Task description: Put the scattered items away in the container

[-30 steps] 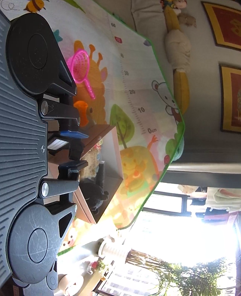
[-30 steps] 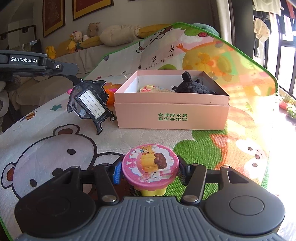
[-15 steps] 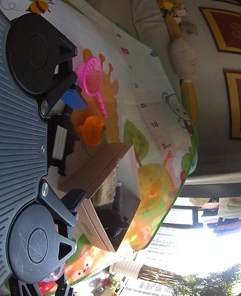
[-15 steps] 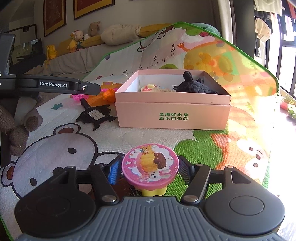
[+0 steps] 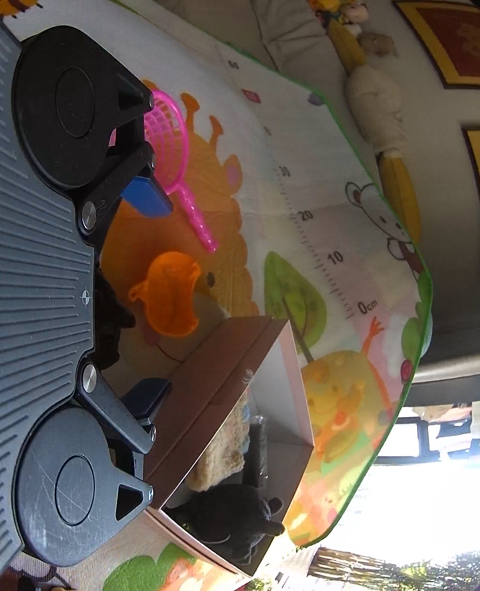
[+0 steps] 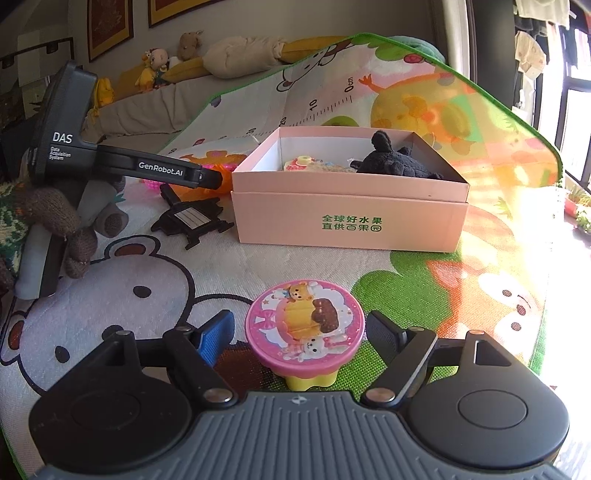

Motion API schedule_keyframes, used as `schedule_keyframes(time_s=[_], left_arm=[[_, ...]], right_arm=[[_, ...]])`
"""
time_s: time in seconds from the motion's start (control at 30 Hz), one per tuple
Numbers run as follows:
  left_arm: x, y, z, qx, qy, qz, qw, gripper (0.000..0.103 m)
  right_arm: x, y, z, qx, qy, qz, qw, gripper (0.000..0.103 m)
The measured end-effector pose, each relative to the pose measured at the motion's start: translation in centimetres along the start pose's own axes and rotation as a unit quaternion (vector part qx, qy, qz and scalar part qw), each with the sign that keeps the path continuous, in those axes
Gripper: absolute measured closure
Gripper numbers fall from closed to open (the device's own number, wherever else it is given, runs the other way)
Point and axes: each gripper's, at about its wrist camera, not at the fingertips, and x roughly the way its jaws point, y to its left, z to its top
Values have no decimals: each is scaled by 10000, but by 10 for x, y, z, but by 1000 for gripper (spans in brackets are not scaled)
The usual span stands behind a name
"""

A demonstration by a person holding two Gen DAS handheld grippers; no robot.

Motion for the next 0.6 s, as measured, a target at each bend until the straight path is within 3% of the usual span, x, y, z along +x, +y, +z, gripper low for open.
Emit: schedule_keyframes(time_s=[0.17,0.23,0.27,0.43,0.6], left_arm=[[26,9,3,-192,116,-167,9996,11],[32,9,6,-260,129,-243,9993,34],[34,8,6,-257,146,-231,9993,37],[26,5,4,-183,175,-201,9995,37],[-24,2,-4,-261,44,-299,9992,37]], right_arm=[[4,-2,1,74,96,16,9999,24],[5,-3,1,79,127,35,9999,24],[5,-2,1,68,132,40,9999,24],[5,1,2,-76,195,69,9998,23],[1,6,2,-391,112,-68,9992,24]])
